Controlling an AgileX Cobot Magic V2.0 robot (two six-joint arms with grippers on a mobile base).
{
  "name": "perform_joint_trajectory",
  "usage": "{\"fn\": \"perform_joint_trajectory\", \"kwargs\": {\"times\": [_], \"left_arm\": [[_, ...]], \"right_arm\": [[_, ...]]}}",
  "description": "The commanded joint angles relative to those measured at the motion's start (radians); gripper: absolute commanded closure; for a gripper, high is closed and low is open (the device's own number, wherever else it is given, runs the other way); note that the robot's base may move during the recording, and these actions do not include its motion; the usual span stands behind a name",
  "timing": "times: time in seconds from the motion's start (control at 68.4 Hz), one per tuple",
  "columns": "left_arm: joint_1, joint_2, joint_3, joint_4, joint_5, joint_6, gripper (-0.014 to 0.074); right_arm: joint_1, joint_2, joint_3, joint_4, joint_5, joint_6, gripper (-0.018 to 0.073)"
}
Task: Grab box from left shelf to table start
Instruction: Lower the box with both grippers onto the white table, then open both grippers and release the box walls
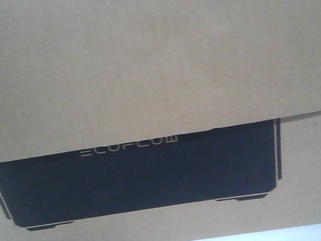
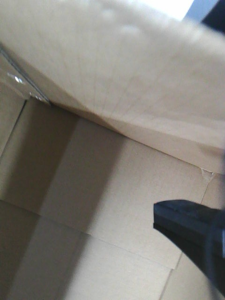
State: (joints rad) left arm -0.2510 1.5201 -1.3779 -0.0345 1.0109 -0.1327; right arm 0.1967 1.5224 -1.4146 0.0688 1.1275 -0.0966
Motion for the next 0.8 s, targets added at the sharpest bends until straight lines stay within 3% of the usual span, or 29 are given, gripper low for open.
{"fn": "perform_joint_trajectory", "kwargs": {"times": [0.0,0.322,0.585,0.687,0.789], "left_arm": [[-0.022,-0.075,-0.024,-0.064,-0.029,-0.002,0.0108],[-0.022,-0.214,-0.024,0.065,-0.017,-0.002,0.0118],[-0.022,-0.374,-0.024,0.119,0.006,-0.002,0.0195],[-0.022,-0.466,-0.019,0.119,0.008,-0.002,0.0271],[-0.022,-0.577,0.013,0.124,-0.024,-0.002,0.0374]], "right_arm": [[0.006,-0.081,-0.048,-0.014,-0.043,0.022,-0.0015],[0.006,-0.18,-0.132,-0.151,0.011,0.071,-0.0015],[0.006,-0.32,-0.148,-0.16,0.027,0.114,-0.0003],[0.006,-0.398,-0.148,-0.16,0.027,0.116,0.0074],[0.006,-0.479,-0.124,-0.16,0.016,0.116,0.0228]]}}
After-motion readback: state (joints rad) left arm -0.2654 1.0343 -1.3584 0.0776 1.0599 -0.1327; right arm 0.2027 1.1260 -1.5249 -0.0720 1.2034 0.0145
